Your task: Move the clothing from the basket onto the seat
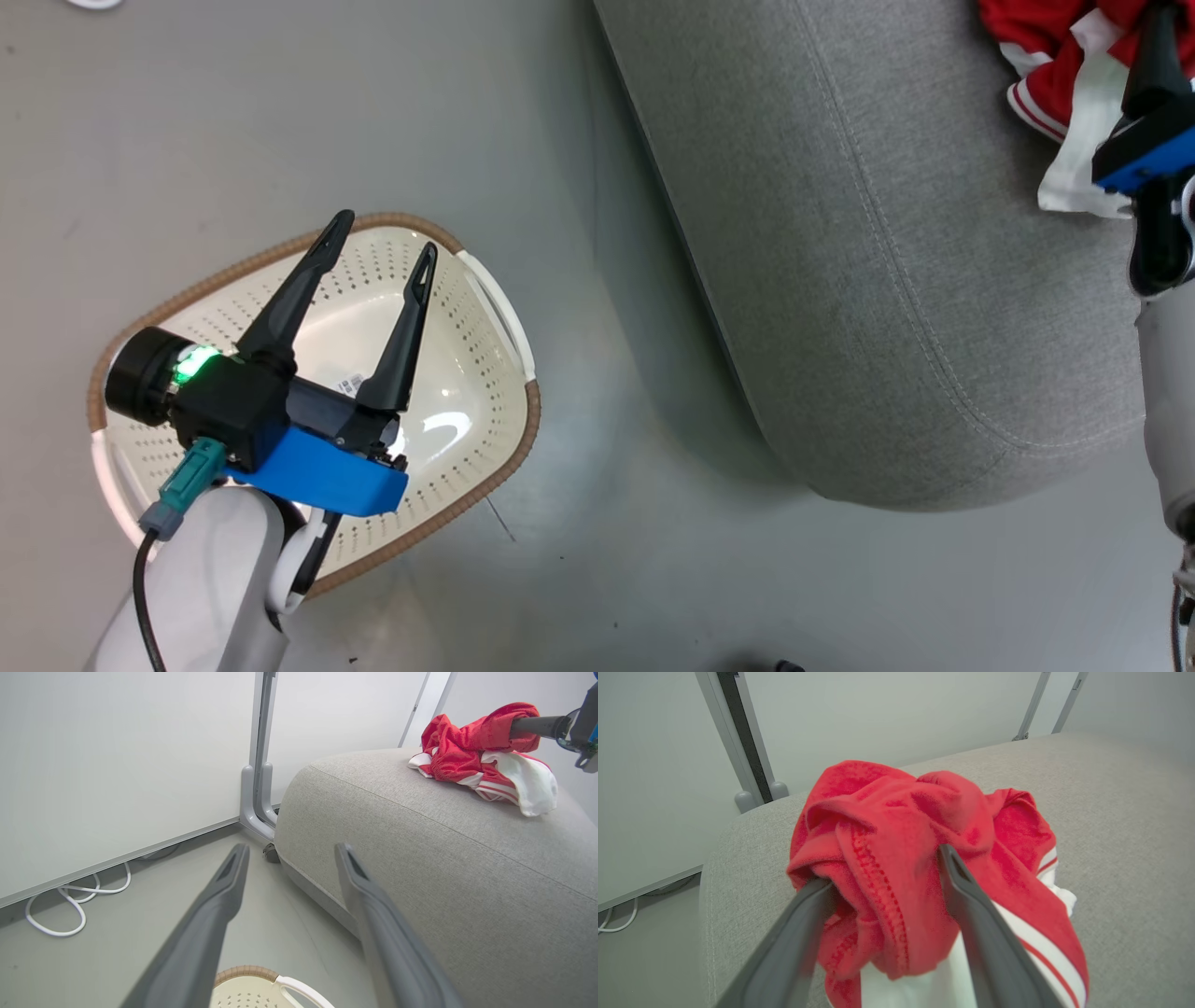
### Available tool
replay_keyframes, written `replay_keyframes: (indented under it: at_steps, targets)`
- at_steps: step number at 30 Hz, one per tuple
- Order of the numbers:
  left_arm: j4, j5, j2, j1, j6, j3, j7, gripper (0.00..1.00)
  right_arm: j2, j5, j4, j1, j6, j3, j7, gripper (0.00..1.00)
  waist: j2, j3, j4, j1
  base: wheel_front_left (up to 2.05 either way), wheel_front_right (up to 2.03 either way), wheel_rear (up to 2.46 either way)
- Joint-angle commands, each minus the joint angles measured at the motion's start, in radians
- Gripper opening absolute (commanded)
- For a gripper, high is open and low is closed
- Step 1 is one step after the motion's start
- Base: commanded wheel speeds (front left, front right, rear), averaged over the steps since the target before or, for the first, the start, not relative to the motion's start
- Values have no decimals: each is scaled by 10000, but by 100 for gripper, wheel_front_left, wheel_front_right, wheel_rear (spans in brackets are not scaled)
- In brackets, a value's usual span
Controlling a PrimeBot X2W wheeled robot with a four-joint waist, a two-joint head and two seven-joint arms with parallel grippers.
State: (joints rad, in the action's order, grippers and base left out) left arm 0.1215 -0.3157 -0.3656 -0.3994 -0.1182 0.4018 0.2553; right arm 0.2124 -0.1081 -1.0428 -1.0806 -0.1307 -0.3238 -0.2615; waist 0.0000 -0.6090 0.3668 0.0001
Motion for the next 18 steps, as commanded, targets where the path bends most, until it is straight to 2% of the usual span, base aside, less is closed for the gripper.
replay_keyframes:
  at_steps: [1, 9, 18]
  targets:
    - [113, -51, 97, 13, 35, -46, 51, 100, 106, 154, 85, 302, -1, 126, -47, 100, 0, 346, -126, -1, 0, 0, 0]
    - [750, -377, 1082, 590, -32, -415, 108, 100, 310, 691, 631, 1595, -1, 699, -42, 100, 0, 2026, -770, -1, 0, 0, 0]
    - [1249, -341, 2045, 1974, -105, -1522, 111, 100, -94, 256, 1661, 3576, -1, 1662, -32, 100, 0, 3964, -1482, -1, 0, 0, 0]
